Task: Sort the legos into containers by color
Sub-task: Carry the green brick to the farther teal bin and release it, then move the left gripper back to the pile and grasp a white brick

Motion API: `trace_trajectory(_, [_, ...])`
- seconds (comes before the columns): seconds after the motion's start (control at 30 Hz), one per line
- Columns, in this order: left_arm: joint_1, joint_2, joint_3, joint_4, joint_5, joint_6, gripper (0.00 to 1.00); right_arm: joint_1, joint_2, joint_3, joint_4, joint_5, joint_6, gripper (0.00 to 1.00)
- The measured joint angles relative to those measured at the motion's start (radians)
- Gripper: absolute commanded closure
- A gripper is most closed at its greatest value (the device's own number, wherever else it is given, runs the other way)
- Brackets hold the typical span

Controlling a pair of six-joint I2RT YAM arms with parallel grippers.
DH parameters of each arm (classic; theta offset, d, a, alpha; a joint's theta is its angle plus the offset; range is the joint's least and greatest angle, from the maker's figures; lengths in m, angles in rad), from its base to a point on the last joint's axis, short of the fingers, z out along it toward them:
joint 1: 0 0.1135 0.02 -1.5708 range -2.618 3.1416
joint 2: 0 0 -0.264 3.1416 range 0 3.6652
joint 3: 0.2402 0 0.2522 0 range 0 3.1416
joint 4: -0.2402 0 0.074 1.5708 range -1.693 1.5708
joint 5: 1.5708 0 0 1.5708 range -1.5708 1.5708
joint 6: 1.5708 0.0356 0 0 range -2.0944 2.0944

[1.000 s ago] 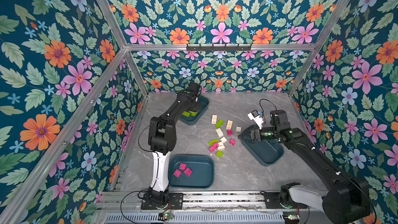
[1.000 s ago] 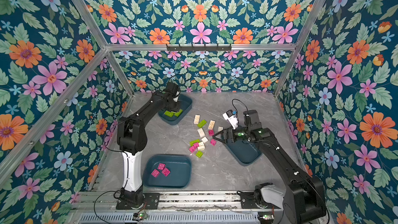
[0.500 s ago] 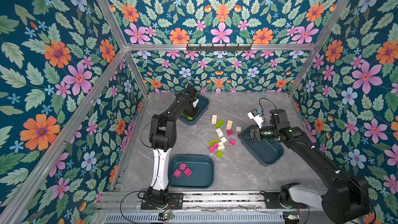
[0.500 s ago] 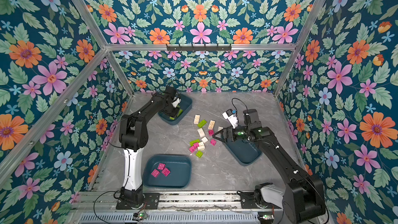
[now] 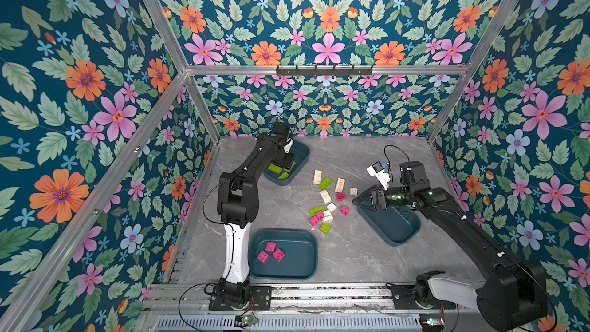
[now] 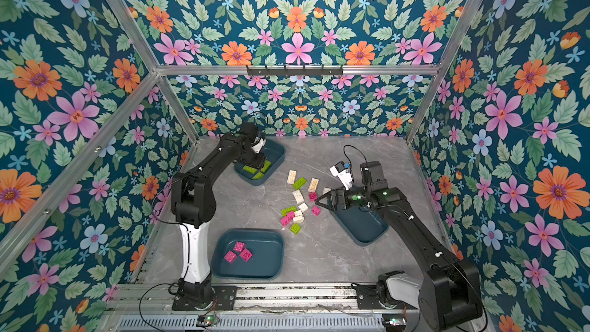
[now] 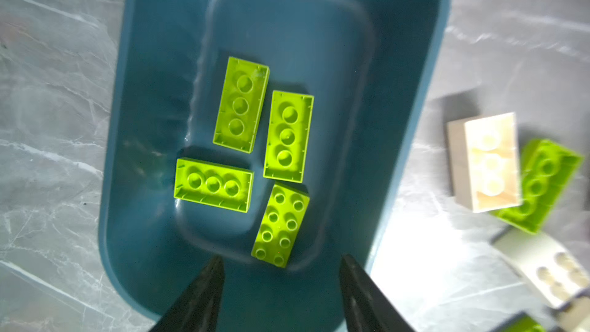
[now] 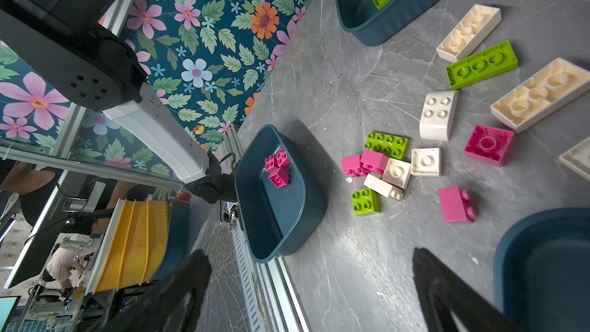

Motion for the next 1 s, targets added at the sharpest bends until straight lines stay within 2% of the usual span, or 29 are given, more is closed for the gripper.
trace_trajectory(0.27, [-0.099, -0.019, 0.021, 0.015, 0.074, -0.116, 0.38, 0.000, 0.000, 0.000, 0.001, 0.000, 0.001, 0.01])
trace_trajectory(0.57, [-0.207, 0.042, 0.019, 0.098, 0.057, -0.228, 0.38, 0.000, -0.007, -0.008, 0.001, 0.001, 0.010, 0.01])
trace_trajectory(0.77, [-0.237, 0.107, 0.015, 0.146, 0.014, -0.273, 0.39, 0.000, -0.025, -0.020, 0.000, 0.002, 0.008, 0.01])
trace_trajectory(1.0, [-0.233, 0.166, 0.006, 0.196, -0.016, -0.323, 0.41, 0.000, -0.026, -0.027, -0.002, 0.005, 0.008, 0.01])
